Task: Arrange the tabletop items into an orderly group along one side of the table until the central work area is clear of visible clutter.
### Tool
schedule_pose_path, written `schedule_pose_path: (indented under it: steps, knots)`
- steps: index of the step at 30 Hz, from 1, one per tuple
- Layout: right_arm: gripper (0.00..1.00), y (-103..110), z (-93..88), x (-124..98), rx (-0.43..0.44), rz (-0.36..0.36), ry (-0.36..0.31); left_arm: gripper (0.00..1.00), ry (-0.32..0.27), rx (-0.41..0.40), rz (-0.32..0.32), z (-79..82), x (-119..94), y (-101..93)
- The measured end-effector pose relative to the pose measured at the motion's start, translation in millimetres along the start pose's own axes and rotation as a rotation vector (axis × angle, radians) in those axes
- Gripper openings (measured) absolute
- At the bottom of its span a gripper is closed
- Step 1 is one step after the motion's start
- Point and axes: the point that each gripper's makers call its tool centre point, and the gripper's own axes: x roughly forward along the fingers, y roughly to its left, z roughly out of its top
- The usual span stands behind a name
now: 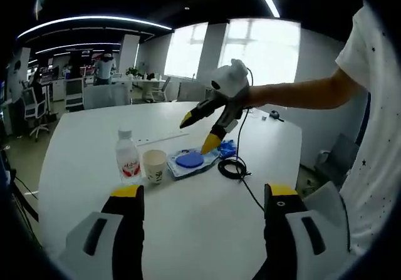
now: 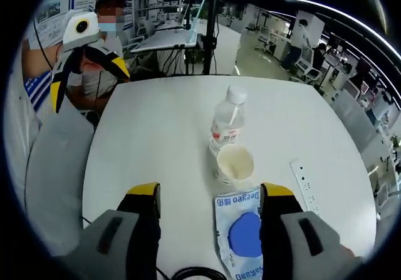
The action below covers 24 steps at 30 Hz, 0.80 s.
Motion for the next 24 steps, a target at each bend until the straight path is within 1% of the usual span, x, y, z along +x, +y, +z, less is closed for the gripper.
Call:
schedule_pose_path:
  steps: [5, 13, 19, 21, 23, 24]
  knots:
    - [0.63, -0.9, -13.6, -26.0, 0.059, -0.057, -0.033, 0.81, 0.011, 0.024, -0.024, 5.8, 8.7, -6.6]
    - [0.62, 4.7, -46.2, -70.0, 0.167, -0.149, -0.077, 0.83, 0.023, 0.060, -0.054, 12.3, 22.3, -17.7]
    - [0.63, 14.2, -80.3, -107.2, 0.254, -0.239, -0.103, 0.85, 0.032, 0.078, -0.053, 16.2, 30.8, -20.7]
    - [0.62, 18.0, -92.1, -118.3, 0.284, -0.265, -0.108, 0.86, 0.039, 0.089, -0.052, 15.5, 33.2, -21.9]
    - [0.62, 20.9, -98.6, -125.2, 0.310, -0.282, -0.120, 0.86, 0.045, 0.091, -0.052, 14.6, 35.1, -23.0]
    - [0.62, 24.6, -106.6, -131.5, 0.339, -0.293, -0.125, 0.86, 0.047, 0.092, -0.053, 13.9, 36.7, -24.3]
